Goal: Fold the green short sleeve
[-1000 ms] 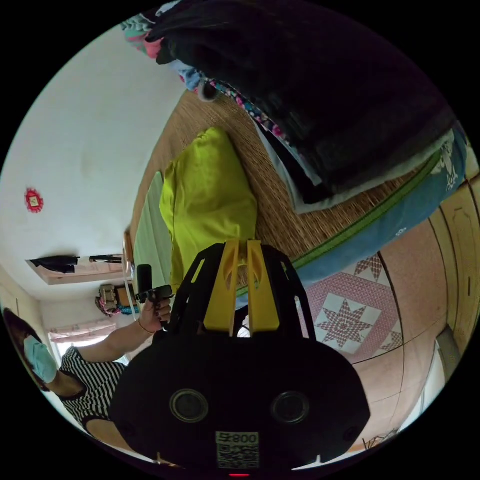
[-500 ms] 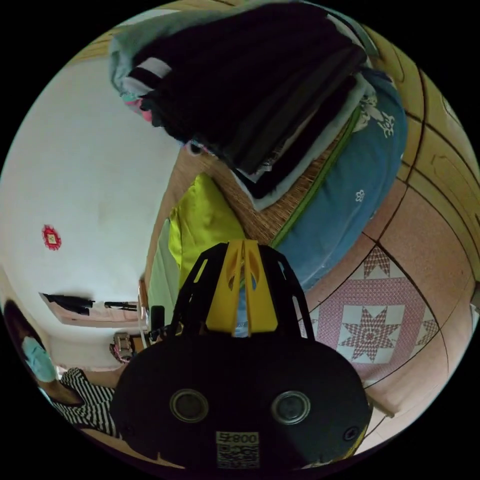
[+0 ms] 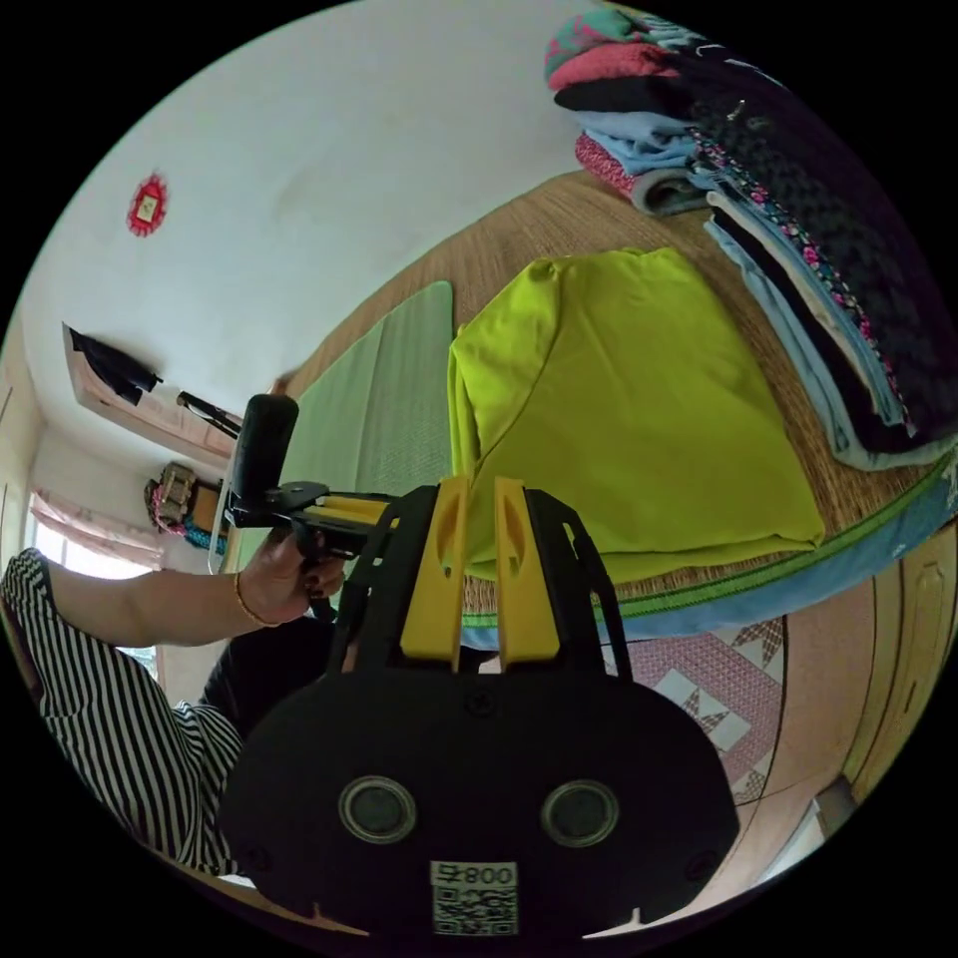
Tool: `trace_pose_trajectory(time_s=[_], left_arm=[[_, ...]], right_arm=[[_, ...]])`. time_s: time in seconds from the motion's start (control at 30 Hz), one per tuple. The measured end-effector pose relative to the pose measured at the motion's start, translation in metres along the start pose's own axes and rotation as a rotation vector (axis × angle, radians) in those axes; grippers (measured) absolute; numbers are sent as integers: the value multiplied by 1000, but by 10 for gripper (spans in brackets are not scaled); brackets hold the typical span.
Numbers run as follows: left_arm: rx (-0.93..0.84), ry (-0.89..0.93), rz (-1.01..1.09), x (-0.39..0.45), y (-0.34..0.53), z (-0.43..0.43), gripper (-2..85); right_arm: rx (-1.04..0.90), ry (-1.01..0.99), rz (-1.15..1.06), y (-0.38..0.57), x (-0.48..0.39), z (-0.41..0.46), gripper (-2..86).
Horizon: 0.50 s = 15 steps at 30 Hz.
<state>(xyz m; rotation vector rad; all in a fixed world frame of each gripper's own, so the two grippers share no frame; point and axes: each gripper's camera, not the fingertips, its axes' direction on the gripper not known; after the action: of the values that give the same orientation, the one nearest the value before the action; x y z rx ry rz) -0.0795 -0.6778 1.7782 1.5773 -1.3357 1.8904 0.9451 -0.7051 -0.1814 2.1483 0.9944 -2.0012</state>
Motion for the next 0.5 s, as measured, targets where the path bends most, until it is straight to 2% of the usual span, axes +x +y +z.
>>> trace_pose_trajectory(time_s=[0.13,0.33,0.5], left_arm=[[-26,-3,5,10,-4,8,13],[-54,-26,-4,13,10,9,7],[-32,-105,94,34,13,-15,4]], right_arm=[[-71,-9,-28,-16,-23,22,54],[-189,84,-62,-29,-55,63,27],[-151,139,-77,-31,-77,71,10]])
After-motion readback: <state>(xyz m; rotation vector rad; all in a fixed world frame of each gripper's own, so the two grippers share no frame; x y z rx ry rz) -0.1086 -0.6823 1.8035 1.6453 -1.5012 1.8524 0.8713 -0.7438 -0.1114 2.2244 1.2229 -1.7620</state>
